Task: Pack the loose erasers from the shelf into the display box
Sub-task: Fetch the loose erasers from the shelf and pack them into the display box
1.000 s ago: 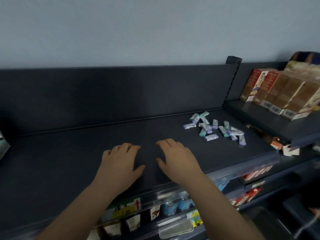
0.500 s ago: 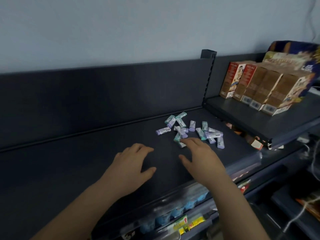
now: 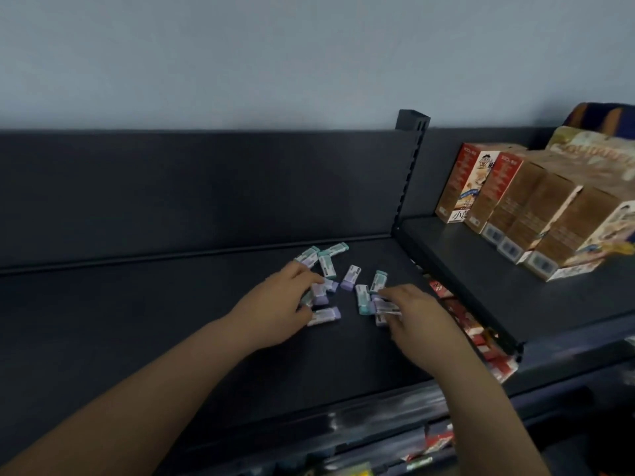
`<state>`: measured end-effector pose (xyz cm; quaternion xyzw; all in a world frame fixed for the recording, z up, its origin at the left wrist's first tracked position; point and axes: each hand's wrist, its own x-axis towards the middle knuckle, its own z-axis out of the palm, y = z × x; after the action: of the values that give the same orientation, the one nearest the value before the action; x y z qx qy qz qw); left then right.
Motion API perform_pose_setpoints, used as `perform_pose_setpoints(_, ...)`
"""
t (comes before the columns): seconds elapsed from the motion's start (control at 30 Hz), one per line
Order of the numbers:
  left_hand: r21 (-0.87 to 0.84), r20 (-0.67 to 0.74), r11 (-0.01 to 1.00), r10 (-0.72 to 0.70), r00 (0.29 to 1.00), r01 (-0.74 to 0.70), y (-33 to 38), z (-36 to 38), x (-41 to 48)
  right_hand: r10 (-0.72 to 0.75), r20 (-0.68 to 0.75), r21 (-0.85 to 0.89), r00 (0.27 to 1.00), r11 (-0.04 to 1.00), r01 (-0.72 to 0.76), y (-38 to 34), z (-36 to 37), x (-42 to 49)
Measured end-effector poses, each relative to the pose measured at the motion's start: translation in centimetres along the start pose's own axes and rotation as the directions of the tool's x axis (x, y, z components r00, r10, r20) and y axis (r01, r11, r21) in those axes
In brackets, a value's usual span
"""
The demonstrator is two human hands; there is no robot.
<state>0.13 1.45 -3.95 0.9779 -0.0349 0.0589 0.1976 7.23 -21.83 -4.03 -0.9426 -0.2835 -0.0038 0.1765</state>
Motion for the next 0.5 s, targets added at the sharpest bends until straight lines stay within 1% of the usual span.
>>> perform_pose_setpoints(0.07,0.102,-0.008,0.995,0.011,1.0,-0.01,0.4,0.6,1.2,-0.034,0.033,-0.022,0.999,0.999,0.035,0.7,0.2,0.6)
perform_pose_setpoints(0.13,0.253,0.031,0.967,0.025,0.999,-0.033,0.7,1.1,2.0,-0.051,0.043,-0.049,0.998,0.997,0.053,1.1,0.4,1.1)
perform_pose_setpoints(0.2,0.344,0.09,0.939,-0.003,0.996,-0.028,1.0,1.2,2.6,-0.063,0.047,-0.072,0.997,0.995,0.066,1.4,0.4,1.4)
perform_pose_setpoints(0.27,0.42,0.095,0.907,-0.001,0.996,-0.039,1.2,1.0,2.9,-0.074,0.042,-0.07,0.996,0.995,0.077,1.4,0.4,1.7)
perform_pose_setpoints(0.33,0.472,0.064,0.88,0.018,0.998,-0.046,1.1,0.7,3.0,-0.071,0.064,-0.071,0.995,0.995,0.076,1.4,0.4,1.9)
perform_pose_setpoints(0.4,0.495,0.026,0.869,0.01,1.0,-0.022,0.8,0.3,2.8,-0.074,0.096,-0.072,0.993,0.994,0.081,1.2,0.3,2.1)
perform_pose_setpoints(0.5,0.485,-0.011,0.874,-0.017,1.0,0.02,-0.4,-0.2,2.1,-0.122,0.094,-0.001,0.988,0.992,0.123,0.3,0.4,2.7)
